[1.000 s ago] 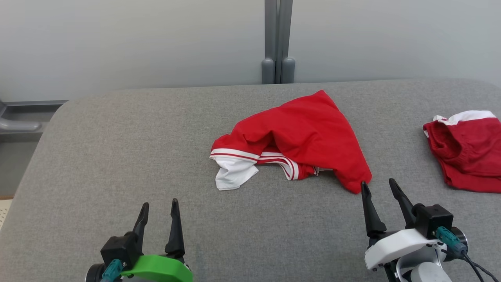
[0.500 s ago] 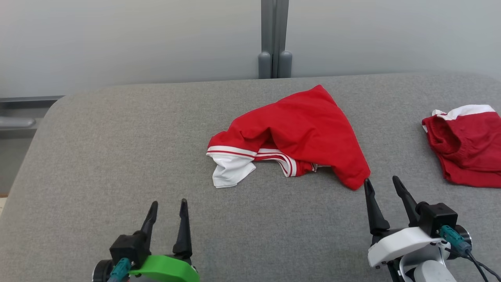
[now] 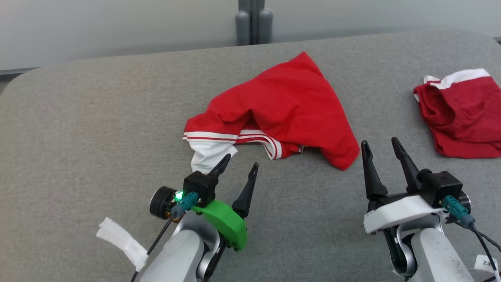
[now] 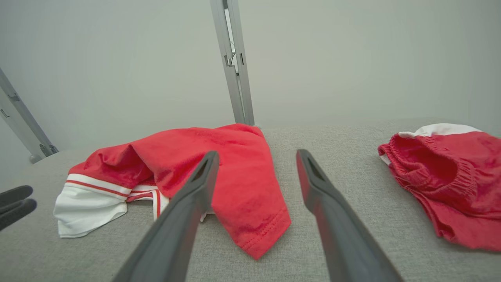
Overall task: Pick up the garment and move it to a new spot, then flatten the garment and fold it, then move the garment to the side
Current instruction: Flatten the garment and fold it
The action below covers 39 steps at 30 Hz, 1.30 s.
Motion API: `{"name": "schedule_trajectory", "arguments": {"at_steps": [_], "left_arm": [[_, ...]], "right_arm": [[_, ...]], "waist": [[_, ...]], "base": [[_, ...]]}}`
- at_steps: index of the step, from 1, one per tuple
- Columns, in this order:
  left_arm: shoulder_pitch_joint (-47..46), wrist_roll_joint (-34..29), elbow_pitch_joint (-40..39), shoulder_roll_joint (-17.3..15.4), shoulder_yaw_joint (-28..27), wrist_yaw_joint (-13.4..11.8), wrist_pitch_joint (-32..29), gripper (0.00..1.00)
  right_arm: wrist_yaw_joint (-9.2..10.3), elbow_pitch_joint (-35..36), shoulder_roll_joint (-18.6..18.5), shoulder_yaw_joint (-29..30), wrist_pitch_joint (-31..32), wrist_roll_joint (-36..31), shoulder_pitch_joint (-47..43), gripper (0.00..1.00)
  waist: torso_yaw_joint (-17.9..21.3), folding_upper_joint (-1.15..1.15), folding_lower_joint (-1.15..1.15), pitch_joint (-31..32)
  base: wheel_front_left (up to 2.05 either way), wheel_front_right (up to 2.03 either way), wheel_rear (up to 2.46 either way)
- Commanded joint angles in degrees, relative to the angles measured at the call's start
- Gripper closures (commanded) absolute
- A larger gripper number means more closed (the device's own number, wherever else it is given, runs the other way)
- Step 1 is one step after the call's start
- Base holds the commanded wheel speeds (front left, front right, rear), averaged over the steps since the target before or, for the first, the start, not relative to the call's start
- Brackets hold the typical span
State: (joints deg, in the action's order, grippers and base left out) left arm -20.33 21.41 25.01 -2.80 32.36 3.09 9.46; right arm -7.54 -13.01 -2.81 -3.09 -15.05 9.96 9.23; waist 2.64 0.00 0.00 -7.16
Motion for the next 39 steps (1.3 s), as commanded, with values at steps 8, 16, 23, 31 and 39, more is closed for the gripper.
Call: {"name": "schedule_trajectory", "arguments": {"at_steps": [8,16,23,31,39], "left_arm": [[-10.3,5.8,11.7,-0.3,5.7,-1.3,-1.2,0.0],[-16.4,10.3,19.8,-0.3,7.6,-2.6,0.3,0.0],[-18.2,13.6,23.3,-0.2,9.7,-1.8,2.8,1.0],[-19.4,16.6,19.9,-0.2,9.6,-1.8,5.6,1.0],[-19.8,11.5,7.2,-5.7,5.8,-3.1,5.7,1.0]], "right_arm": [[0.11,1.4,-0.1,0.6,-0.2,1.1,3.2,0.0],[0.11,1.8,-0.1,1.1,-0.2,2.4,4.0,0.0],[0.11,1.4,-0.1,1.7,-0.2,2.5,3.9,0.0],[0.11,1.3,-0.1,3.9,-0.2,1.5,3.0,0.0],[0.11,1.4,-0.1,6.4,-0.2,0.3,0.8,0.0]], "waist": [[10.7,0.0,0.0,-9.4],[14.2,0.0,0.0,-11.8],[13.9,0.0,0.0,-11.1],[10.0,0.0,0.0,-8.3],[4.2,0.0,0.0,-3.2]], "base": [[0.0,0.0,0.0],[0.0,0.0,0.0],[0.0,0.0,0.0],[0.0,0.0,0.0],[0.0,0.0,0.0]]}}
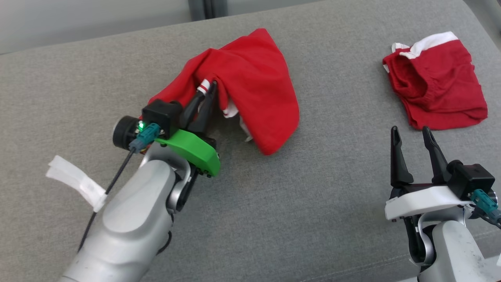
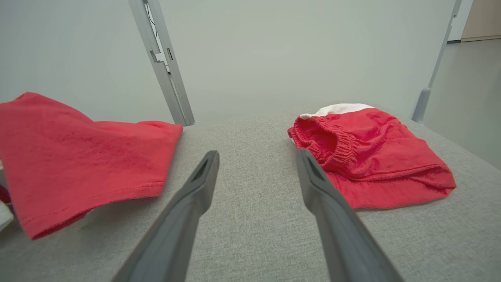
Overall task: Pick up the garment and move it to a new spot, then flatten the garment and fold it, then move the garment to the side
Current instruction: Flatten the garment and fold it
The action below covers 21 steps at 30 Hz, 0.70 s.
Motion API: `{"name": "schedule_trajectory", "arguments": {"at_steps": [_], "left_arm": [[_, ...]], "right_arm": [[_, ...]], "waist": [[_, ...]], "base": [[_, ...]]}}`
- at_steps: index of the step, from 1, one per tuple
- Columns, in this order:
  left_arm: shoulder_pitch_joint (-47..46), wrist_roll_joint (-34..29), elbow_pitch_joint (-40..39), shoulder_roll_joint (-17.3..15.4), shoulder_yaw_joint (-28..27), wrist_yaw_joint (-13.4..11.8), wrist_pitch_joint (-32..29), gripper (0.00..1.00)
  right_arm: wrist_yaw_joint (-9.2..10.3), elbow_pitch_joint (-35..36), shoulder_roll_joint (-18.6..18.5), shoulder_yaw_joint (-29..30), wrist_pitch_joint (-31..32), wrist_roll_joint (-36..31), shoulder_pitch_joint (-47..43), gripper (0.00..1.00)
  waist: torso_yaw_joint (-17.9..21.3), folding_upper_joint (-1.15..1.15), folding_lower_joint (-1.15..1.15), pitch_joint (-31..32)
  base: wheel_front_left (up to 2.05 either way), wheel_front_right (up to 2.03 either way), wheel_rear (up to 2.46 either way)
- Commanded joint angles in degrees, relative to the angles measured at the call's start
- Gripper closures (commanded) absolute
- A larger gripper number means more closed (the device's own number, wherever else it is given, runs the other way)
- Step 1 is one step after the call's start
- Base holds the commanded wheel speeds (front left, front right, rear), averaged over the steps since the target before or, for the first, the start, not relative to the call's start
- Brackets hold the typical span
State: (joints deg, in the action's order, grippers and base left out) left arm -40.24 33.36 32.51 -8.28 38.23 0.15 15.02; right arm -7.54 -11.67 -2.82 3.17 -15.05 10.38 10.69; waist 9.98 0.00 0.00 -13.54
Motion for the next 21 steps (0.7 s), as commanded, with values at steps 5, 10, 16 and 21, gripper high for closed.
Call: {"name": "schedule_trajectory", "arguments": {"at_steps": [5,10,16,21], "left_arm": [[3.3,-1.7,-11.2,-6.8,-0.9,-1.9,-1.6,1.0],[10.6,0.1,-23.4,-13.6,-2.9,-5.6,-6.4,1.0],[21.5,3.0,-27.2,-17.0,-4.3,-9.4,-7.5,1.0],[27.1,5.9,-22.5,-14.5,-4.1,-10.0,-5.9,1.0]], "right_arm": [[0.11,-0.3,-0.1,0.4,-0.2,0.5,-1.6,0.0],[0.11,-0.2,-0.1,0.4,-0.2,0.6,-2.7,0.0],[0.11,-0.4,-0.1,0.2,-0.2,0.5,-2.8,0.0],[0.11,-0.7,-0.1,-1.0,-0.2,0.1,-2.2,0.0]], "waist": [[-5.1,0.0,0.0,5.3],[-6.4,0.0,0.0,5.9],[-7.1,0.0,0.0,5.1],[-7.3,0.0,0.0,4.6]], "base": [[0.0,0.0,0.0],[0.0,0.0,0.0],[0.0,0.0,0.0],[0.0,0.0,0.0]]}}
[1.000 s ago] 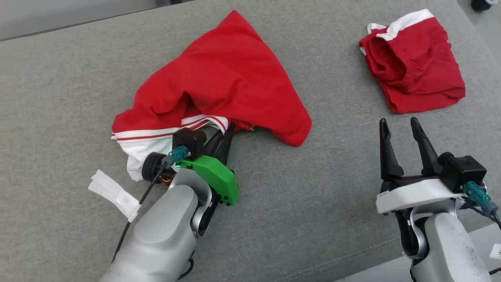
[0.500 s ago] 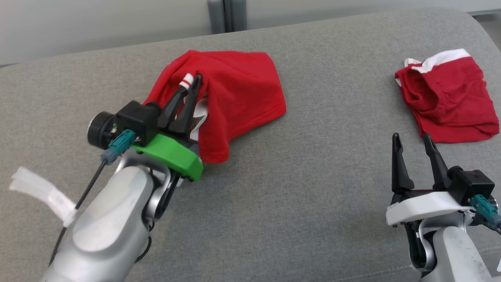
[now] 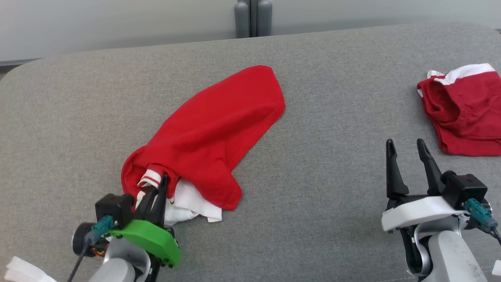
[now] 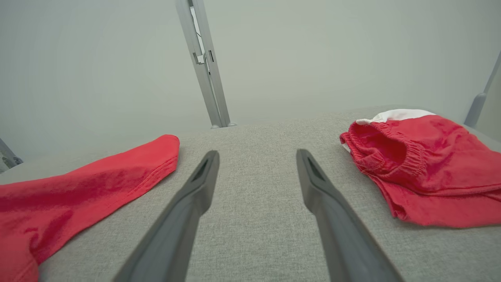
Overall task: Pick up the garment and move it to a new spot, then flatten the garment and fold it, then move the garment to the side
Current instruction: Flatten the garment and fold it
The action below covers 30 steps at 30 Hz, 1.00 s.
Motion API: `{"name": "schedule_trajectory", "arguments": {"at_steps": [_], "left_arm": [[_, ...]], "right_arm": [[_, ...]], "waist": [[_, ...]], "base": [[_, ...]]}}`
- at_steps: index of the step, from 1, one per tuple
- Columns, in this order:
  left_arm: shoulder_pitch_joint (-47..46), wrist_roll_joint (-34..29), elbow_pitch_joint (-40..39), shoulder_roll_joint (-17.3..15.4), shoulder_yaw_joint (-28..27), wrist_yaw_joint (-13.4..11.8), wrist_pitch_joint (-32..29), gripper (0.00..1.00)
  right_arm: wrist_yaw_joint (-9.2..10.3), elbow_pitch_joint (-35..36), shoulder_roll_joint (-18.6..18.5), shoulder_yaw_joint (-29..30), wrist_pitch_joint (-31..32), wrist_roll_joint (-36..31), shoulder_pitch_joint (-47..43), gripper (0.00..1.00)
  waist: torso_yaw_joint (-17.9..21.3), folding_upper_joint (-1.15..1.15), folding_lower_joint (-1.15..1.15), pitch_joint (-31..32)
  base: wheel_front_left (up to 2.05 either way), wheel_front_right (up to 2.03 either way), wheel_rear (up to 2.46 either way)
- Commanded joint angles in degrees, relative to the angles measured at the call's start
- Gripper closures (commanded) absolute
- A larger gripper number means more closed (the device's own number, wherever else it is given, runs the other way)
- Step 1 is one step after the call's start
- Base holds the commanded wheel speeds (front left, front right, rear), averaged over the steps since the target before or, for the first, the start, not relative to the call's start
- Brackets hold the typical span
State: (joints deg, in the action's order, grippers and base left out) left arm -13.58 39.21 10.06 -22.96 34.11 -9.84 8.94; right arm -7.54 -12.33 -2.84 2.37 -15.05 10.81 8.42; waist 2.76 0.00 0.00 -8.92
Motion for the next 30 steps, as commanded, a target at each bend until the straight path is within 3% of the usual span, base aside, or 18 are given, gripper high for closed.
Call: {"name": "schedule_trajectory", "arguments": {"at_steps": [1,8,9,10,11,22,30], "left_arm": [[1.2,0.6,1.8,0.8,0.2,0.2,0.5,1.0],[0.0,1.2,10.6,3.9,0.5,1.4,3.1,1.0],[-0.6,1.2,11.3,4.2,0.2,1.6,3.6,0.88],[-1.0,1.1,11.5,4.4,-0.1,1.6,4.1,0.56],[-1.4,0.6,11.5,4.5,-0.4,1.5,4.6,0.0],[-1.0,-2.7,4.6,3.1,-3.8,-0.2,6.2,0.0],[2.7,-3.4,-0.5,6.5,-4.9,-1.9,6.2,0.0]], "right_arm": [[0.11,-0.2,-0.1,-0.6,-0.2,-0.4,0.1,0.0],[0.11,-0.7,-0.1,-2.8,-0.2,0.0,0.7,0.0],[0.11,-0.7,-0.1,-3.0,-0.2,0.0,0.8,0.0],[0.11,-0.6,-0.1,-3.1,-0.2,-0.1,0.8,0.0],[0.11,-0.6,-0.1,-3.3,-0.2,-0.3,0.7,0.0],[0.11,-2.8,-0.1,-9.0,-0.2,-1.1,-1.1,0.0],[0.11,-10.7,-0.1,-20.4,-0.2,-0.1,1.9,0.0]], "waist": [[-0.1,0.0,0.0,-0.1],[-0.1,0.0,0.0,0.0],[-0.2,0.0,0.0,0.0],[-0.2,0.0,0.0,0.1],[-0.4,0.0,0.0,0.2],[-4.2,0.0,0.0,3.3],[-10.4,0.0,0.0,3.7]], "base": [[0.0,0.0,0.0],[0.0,0.0,0.0],[0.0,0.0,0.0],[0.0,0.0,0.0],[0.0,0.0,0.0],[0.0,0.0,0.0],[0.0,0.0,0.0]]}}
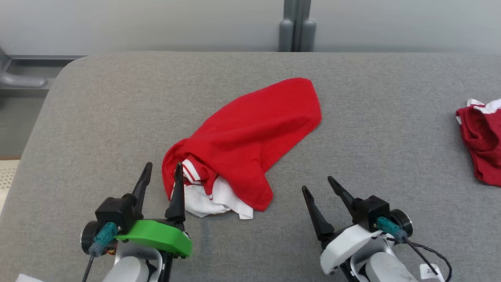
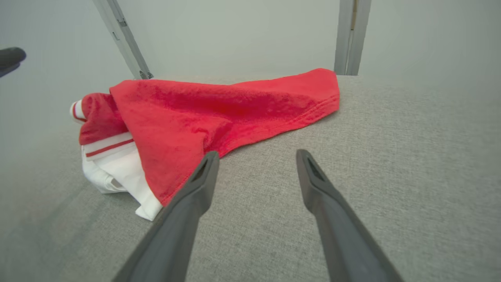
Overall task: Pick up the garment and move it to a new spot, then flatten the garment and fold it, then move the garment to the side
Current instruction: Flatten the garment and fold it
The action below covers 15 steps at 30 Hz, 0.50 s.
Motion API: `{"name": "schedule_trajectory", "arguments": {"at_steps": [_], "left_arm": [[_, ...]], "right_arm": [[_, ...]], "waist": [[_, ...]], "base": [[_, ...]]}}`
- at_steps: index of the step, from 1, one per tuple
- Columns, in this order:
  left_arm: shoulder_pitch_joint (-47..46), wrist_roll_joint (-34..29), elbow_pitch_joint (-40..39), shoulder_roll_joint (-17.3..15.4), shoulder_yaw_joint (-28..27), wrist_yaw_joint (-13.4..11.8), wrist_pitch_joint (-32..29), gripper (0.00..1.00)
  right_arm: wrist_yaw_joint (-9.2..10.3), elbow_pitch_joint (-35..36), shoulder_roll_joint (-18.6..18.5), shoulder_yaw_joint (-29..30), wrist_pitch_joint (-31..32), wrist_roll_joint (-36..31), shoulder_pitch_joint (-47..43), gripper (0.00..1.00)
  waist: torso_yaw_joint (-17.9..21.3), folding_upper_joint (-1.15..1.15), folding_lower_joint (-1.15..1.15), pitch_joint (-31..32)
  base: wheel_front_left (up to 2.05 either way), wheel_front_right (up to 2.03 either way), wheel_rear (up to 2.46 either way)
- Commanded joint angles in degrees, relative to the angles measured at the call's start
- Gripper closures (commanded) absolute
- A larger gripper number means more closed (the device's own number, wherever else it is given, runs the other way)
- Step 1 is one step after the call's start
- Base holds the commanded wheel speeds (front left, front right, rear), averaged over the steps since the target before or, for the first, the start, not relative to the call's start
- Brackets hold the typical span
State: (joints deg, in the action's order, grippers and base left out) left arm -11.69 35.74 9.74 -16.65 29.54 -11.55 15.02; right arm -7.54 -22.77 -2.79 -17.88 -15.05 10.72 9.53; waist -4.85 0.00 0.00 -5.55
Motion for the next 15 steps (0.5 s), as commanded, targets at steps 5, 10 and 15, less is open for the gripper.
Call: {"name": "schedule_trajectory", "arguments": {"at_steps": [5,10,15], "left_arm": [[2.3,-0.9,-0.7,3.1,-0.7,0.2,0.1,0.0],[3.1,-2.8,-0.4,4.6,-1.1,1.1,0.1,0.0],[3.5,-3.7,0.1,5.7,-2.0,1.9,0.1,0.0]], "right_arm": [[0.11,-7.0,-0.2,-4.2,-0.2,1.5,4.4,0.0],[0.11,-14.4,-0.2,-6.0,-0.2,2.0,8.0,0.0],[0.11,-20.2,-0.2,-6.6,-0.2,3.4,10.8,0.0]], "waist": [[-7.3,0.0,0.0,-0.2],[-10.9,0.0,0.0,-0.6],[-12.9,0.0,0.0,-0.8]], "base": [[0.0,0.0,0.0],[0.0,0.0,0.0],[0.0,0.0,0.0]]}}
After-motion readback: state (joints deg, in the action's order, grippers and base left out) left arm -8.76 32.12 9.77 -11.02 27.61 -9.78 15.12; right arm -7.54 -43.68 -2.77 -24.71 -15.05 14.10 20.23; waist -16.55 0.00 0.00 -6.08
